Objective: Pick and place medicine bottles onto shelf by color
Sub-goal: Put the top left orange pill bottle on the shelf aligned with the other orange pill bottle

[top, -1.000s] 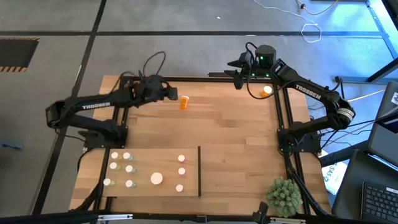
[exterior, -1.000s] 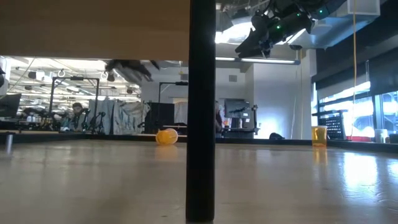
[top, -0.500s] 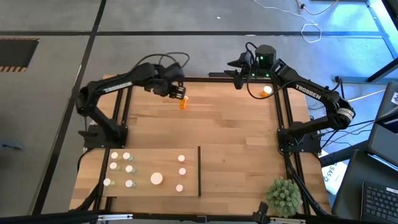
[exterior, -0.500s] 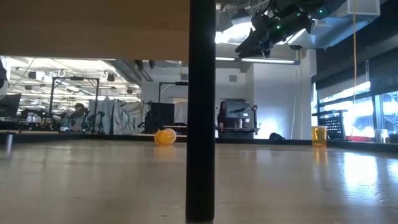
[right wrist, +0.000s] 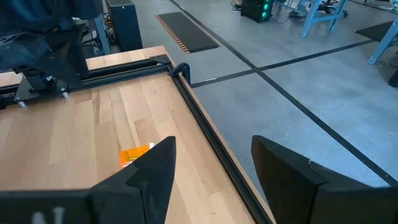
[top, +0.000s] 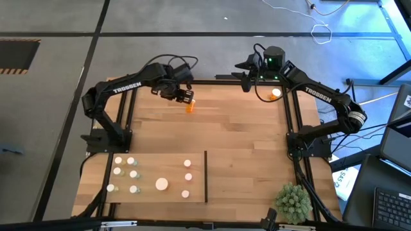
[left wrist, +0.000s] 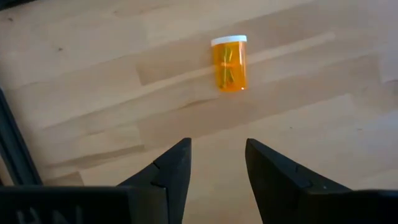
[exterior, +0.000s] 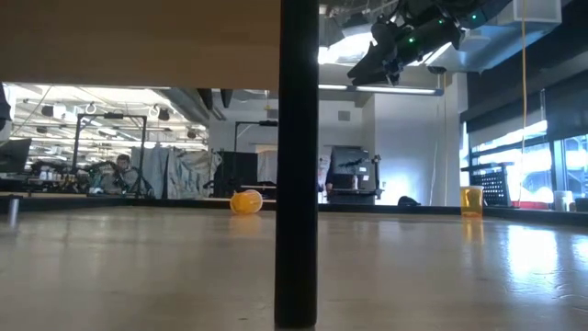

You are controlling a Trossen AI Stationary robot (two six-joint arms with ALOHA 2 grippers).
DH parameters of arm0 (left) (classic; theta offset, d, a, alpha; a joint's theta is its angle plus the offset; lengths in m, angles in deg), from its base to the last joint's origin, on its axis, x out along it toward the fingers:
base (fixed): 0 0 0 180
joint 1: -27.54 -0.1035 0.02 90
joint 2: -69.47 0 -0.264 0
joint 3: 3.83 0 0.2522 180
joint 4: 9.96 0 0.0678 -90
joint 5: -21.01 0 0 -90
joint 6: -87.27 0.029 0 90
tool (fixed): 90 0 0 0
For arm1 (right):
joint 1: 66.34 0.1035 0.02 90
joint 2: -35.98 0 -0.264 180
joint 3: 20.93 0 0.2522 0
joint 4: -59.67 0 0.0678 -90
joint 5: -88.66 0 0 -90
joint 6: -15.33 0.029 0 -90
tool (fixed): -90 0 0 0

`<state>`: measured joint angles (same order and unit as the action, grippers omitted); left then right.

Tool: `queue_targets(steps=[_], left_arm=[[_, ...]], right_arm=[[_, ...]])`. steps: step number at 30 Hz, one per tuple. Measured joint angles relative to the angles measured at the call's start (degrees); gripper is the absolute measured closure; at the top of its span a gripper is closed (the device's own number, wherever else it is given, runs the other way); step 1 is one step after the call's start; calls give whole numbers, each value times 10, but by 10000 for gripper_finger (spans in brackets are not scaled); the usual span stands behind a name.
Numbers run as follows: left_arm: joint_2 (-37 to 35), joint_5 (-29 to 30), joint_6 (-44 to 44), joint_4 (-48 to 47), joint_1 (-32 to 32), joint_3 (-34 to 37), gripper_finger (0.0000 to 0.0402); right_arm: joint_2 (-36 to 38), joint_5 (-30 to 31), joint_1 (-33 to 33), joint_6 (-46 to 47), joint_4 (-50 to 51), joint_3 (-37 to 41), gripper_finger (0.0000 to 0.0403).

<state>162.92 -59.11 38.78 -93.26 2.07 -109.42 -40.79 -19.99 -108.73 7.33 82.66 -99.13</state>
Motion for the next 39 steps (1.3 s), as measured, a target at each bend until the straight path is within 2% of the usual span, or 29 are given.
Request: queue_targets(steps=[3,8,9,14,17,19,25,29,39], left_arm=[[8,-2,-15,0,0,0,256],[20,-8,-25,2,1,0,256],[25,-13,-25,0,0,2,256],[48,-41,-26,9,-4,1,256],[66,-52,-25,32,-4,1,256],[76,-53,-25,39,-4,1,256],[87,-52,-24,60,-4,1,256],[88,-51,-24,72,-4,1,256],[88,-55,-24,90,-3,1,256]], right_arm=[[0,0,0,3,0,0,189],[0,-22,0,77,-14,0,189],[0,-48,0,65,-13,0,189],[0,-302,1,-42,-2,0,189],[0,-409,0,-73,9,0,189],[0,-454,-1,-93,26,0,189],[0,-406,-13,-108,109,0,189],[0,-375,-30,-103,124,0,189],[0,-202,-34,-105,123,0,189]])
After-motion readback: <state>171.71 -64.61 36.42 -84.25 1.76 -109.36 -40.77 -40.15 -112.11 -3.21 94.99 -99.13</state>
